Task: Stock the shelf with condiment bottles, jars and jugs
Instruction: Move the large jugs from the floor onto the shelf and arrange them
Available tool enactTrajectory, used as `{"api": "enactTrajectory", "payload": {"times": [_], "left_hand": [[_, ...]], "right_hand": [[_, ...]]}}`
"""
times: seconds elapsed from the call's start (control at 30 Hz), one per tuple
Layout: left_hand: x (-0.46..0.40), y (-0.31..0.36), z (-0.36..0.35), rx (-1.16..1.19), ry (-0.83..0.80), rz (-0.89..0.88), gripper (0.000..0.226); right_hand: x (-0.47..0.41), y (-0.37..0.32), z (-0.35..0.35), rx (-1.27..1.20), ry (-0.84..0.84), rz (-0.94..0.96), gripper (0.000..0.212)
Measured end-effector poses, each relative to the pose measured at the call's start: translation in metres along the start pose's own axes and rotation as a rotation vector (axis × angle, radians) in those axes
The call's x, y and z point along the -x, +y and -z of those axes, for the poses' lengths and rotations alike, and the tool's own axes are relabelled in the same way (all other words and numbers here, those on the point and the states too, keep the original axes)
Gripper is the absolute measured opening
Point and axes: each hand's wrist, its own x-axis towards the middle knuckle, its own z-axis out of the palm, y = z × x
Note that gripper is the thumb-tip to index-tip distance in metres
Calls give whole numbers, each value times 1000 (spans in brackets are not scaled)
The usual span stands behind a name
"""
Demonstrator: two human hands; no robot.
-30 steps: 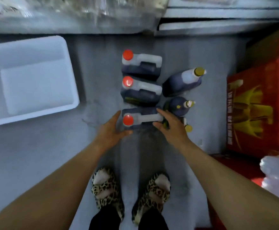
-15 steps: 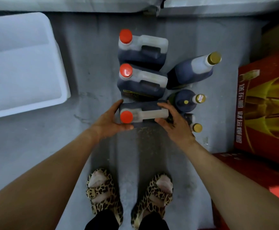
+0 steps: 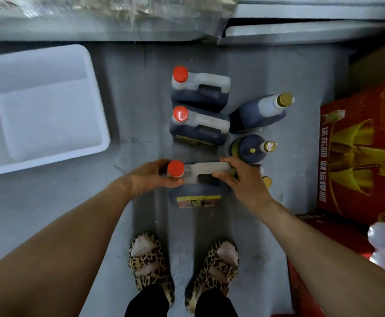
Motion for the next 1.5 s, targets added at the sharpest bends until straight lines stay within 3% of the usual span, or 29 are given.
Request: {"api": "enactTrajectory", "payload": {"times": [0.17,0.37,0.53,0.7,0.83,1.0,1.23,1.37,1.5], "left_hand": [[84,32,4,58,-36,24,68],[190,111,21,156,29,-56,52],[286,206,52,140,137,-198,33],[382,317,88,104,311,-373,60],[459,411,112,34,335,-599,49],[530,525,128,-165,343,-807,87],[546,697,125,-312,413,-977,101],[526,804,112,-347,624,-1007,118],[503,903,103,-227,675,-1092,98]], "right_hand": [[49,-58,29,26,-31,-37,40],[107,-167,96,-84,96,-18,25],[135,-273,171,-77,231,26,28],[169,-389,260,-92,382,76,33],[199,-477,340,-11,563,215,39],[221,-561,448,25,768,345,41],[202,-608,621,25,853,513,43],[162,-619,736,68,887,617,40],[117,-632,837,48,888,696,39]]}}
